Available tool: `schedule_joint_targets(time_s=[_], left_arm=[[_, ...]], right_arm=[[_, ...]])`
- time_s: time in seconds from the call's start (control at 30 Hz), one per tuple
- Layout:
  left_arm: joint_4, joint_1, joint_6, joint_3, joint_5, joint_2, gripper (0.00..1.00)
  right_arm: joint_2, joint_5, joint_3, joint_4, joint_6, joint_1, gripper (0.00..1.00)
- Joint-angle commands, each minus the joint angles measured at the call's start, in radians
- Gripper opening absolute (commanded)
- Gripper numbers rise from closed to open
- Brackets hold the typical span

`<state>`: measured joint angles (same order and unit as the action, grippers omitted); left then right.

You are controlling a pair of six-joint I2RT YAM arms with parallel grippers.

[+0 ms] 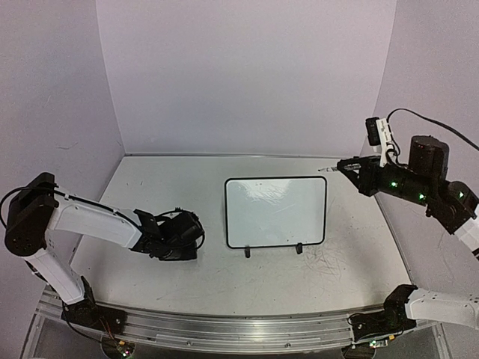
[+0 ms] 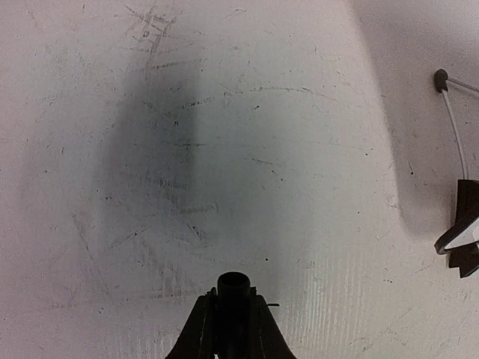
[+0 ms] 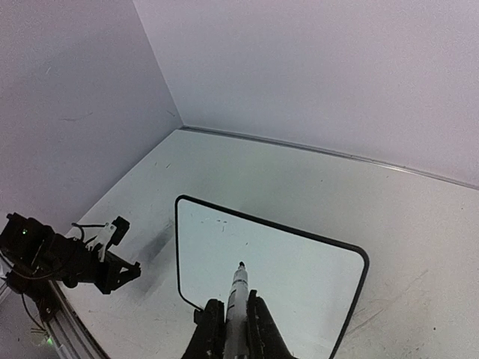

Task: Write a sentence on the whiteboard
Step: Place the pen cap at the center of the board.

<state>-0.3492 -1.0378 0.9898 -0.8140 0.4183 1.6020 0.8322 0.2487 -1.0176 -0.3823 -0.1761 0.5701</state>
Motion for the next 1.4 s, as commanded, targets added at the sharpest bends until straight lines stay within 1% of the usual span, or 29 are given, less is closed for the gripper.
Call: schedule_joint_targets(time_s=[0.0, 0.1, 0.23, 0.37, 0.57, 0.77, 1.0, 1.1, 1.27, 1.37], left_arm=[[0.003, -0.007, 0.034, 0.014, 0.037, -0.005, 0.07], [0.003, -0.013, 0.042, 0.026, 0.044, -0.005, 0.1], [0.003, -0.017, 0.054, 0.035, 0.045, 0.002, 0.11], [0.003, -0.027, 0.056, 0.032, 0.049, 0.02, 0.12], [0.003, -0.045, 0.056, 0.033, 0.06, 0.035, 0.18], [0.004, -0.051, 0.065, 0.048, 0.084, 0.015, 0.25], [0.003, -0.053, 0.048, 0.064, 0.109, -0.05, 0.33], [0.002, -0.052, 0.029, 0.072, 0.118, -0.097, 0.39], [0.007, -0.051, 0.007, 0.106, 0.133, -0.226, 0.57], [0.017, -0.051, -0.053, 0.123, 0.132, -0.321, 0.67]], right_arm=[[-0.015, 0.083, 0.002, 0.055, 0.006, 0.001, 0.0], [-0.03, 0.062, 0.007, 0.052, 0.009, 0.001, 0.0], [-0.053, -0.012, 0.028, 0.055, -0.003, 0.001, 0.0], [-0.065, -0.094, 0.041, 0.086, -0.049, 0.001, 0.0], [-0.064, -0.1, 0.046, 0.112, -0.074, 0.001, 0.0], [-0.076, -0.141, 0.059, 0.11, -0.094, 0.001, 0.0], [-0.078, -0.189, 0.054, 0.03, -0.106, 0.001, 0.0], [-0.076, -0.223, 0.049, -0.006, -0.128, 0.001, 0.0], [-0.069, -0.246, 0.038, -0.036, -0.2, 0.001, 0.0], [-0.047, -0.248, 0.033, -0.042, -0.256, 0.001, 0.0]])
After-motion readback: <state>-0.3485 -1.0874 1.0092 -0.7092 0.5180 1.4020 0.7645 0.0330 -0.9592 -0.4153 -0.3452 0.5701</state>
